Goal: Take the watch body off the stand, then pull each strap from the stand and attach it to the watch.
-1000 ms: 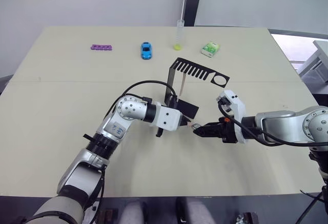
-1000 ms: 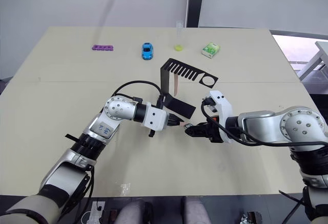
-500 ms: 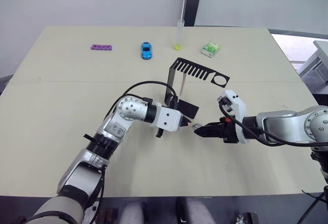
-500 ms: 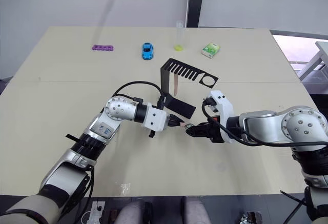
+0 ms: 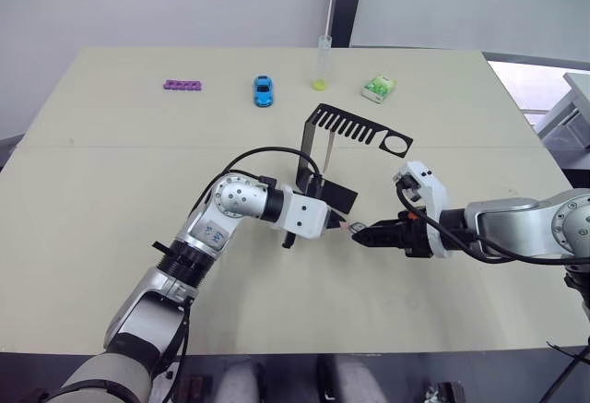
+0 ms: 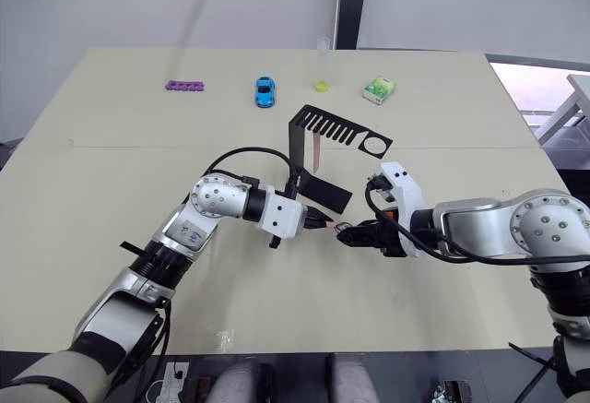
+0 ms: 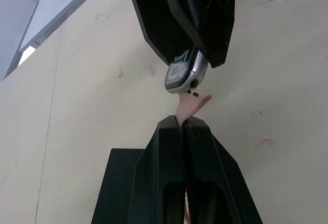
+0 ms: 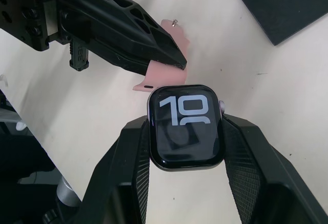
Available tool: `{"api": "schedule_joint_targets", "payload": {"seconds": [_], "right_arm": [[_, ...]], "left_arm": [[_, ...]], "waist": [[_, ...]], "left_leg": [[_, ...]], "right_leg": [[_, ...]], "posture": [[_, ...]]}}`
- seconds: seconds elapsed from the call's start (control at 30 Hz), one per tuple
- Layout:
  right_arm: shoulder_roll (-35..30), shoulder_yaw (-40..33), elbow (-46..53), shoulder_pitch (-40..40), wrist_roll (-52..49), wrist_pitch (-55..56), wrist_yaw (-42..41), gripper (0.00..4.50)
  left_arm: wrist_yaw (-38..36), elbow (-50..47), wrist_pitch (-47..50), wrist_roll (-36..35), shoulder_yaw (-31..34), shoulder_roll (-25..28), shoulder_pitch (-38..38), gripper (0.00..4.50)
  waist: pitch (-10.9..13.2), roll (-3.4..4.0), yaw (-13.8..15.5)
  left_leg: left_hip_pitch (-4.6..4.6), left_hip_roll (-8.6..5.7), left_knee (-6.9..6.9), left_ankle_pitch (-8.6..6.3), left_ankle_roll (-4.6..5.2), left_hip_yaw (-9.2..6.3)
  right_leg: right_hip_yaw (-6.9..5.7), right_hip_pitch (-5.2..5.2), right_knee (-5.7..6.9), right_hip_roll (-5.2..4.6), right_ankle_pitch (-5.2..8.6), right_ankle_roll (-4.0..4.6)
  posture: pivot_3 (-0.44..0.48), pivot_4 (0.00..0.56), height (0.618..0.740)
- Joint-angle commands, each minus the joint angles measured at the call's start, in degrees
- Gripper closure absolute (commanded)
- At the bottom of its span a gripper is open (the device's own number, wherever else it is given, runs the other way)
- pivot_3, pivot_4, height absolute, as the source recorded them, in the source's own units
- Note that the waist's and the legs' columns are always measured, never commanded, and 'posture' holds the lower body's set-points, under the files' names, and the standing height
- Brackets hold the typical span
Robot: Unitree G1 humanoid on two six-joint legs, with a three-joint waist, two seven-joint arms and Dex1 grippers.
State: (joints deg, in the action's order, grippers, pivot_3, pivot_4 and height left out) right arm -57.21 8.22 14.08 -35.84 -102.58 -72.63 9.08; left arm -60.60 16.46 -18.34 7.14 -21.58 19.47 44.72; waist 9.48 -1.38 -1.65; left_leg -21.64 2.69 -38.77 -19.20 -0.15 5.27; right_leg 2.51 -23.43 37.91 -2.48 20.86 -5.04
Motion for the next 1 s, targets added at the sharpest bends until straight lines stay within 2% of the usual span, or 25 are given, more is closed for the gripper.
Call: {"api": "schedule_joint_targets", "payload": {"seconds": [0.03, 1.0], "right_arm": [[-0.3, -2.1, 1.7, -1.7, -0.1, 0.5, -1.5, 2.95], [0.7, -1.1, 1.7, -3.6, 2.1, -0.4, -0.9, 2.95]], "left_arm": [[0.7, -1.8, -1.6, -0.6, -1.2, -1.9, 1.0, 4.50], [3.2, -4.2, 6.6, 1.0, -1.1, -4.5, 0.9, 4.50]], "waist": [[0.0, 0.00, 0.0], [0.0, 0.00, 0.0]], "left_leg": [[0.00, 0.00, 0.00, 0.00, 0.00, 0.00], [-0.01, 0.00, 0.00, 0.00, 0.00, 0.00]], "right_leg": [[0.00, 0.00, 0.00, 0.00, 0.00, 0.00], [0.00, -0.02, 0.01, 0.00, 0.00, 0.00]], "posture": [[0.000, 0.150, 0.740], [0.000, 0.150, 0.740]]}}
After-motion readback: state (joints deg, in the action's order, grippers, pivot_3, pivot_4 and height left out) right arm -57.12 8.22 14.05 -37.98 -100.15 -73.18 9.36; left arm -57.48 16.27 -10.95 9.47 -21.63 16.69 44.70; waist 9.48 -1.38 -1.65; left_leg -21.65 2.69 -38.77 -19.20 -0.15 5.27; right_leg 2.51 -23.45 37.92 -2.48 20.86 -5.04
